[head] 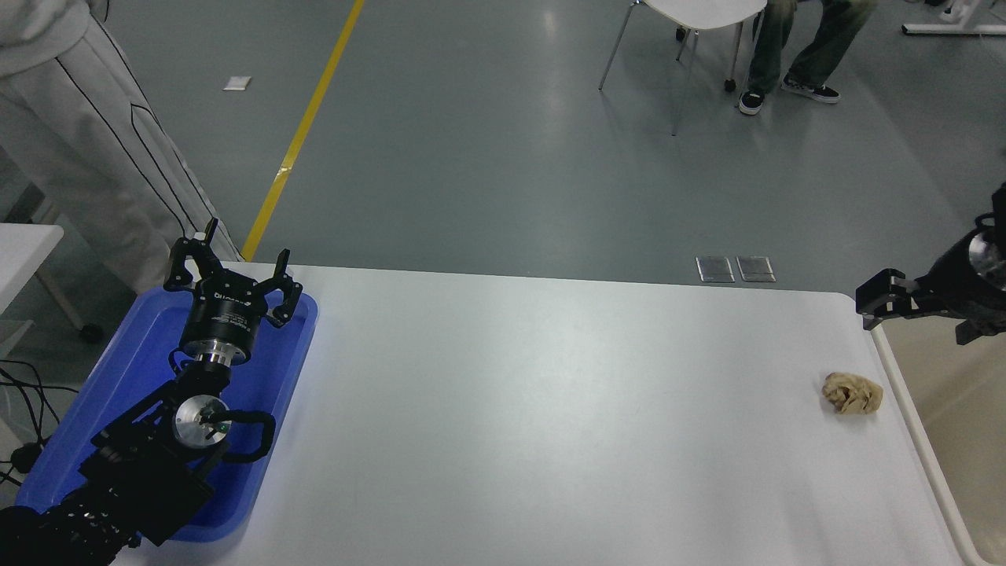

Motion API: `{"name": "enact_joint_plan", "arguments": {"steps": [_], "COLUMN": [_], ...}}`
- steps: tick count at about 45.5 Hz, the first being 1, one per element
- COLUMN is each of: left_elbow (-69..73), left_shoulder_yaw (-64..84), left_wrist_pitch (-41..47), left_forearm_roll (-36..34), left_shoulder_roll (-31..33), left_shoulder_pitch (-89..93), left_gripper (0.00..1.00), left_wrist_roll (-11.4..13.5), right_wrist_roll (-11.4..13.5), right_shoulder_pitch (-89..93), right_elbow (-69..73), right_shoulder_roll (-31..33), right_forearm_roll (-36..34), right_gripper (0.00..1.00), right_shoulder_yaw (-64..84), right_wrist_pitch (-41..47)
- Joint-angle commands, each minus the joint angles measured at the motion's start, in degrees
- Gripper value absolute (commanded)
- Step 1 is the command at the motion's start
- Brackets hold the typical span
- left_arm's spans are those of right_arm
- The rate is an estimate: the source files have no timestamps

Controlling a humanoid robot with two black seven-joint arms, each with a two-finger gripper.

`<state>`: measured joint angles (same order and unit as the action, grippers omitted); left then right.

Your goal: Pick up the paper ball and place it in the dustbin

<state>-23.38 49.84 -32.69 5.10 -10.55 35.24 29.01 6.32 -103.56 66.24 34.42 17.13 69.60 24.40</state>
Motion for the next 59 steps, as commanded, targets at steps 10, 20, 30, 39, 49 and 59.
{"name": "enact_joint_plan", "arguments": {"steps": [10, 20, 30, 39, 49, 59], "left_elbow": [0.0, 0.0, 0.0, 0.0, 0.0, 0.0], "left_shoulder_yaw": [0.0, 0.0, 0.0, 0.0, 0.0, 0.0], "left_wrist_pitch": [0.0, 0.0, 0.0, 0.0, 0.0, 0.0], "left_forearm_roll": [0.0, 0.0, 0.0, 0.0, 0.0, 0.0], "left_shoulder_roll": [0.0, 0.0, 0.0, 0.0, 0.0, 0.0], "left_shoulder_pitch": [0.0, 0.0, 0.0, 0.0, 0.0, 0.0], "left_gripper": [1.0, 1.0, 1.0, 1.0, 1.0, 1.0], "left_wrist_roll": [0.0, 0.0, 0.0, 0.0, 0.0, 0.0], "right_wrist_roll": [0.0, 0.0, 0.0, -0.2, -0.3, -0.3], "right_shoulder_pitch": [20.7, 29.1, 36.7, 41.8, 47.4, 49.7], "right_elbow": [-14.7, -24.0, -34.0, -38.0, -44.2, -44.9], "right_shoulder_roll": [-0.5, -0.8, -5.8, -8.0, -12.3, -13.3], "right_forearm_roll": [-0.2, -0.1, -0.1, -0.1, -1.1, -1.1], "right_gripper": [1.0, 1.0, 1.0, 1.0, 1.0, 1.0], "right_shoulder_yaw": [-11.8, -17.9, -21.3, -23.0, -23.8, -26.4], "right_wrist_pitch": [-7.9, -8.1, -9.5, -12.6, -16.6, -19.9]}}
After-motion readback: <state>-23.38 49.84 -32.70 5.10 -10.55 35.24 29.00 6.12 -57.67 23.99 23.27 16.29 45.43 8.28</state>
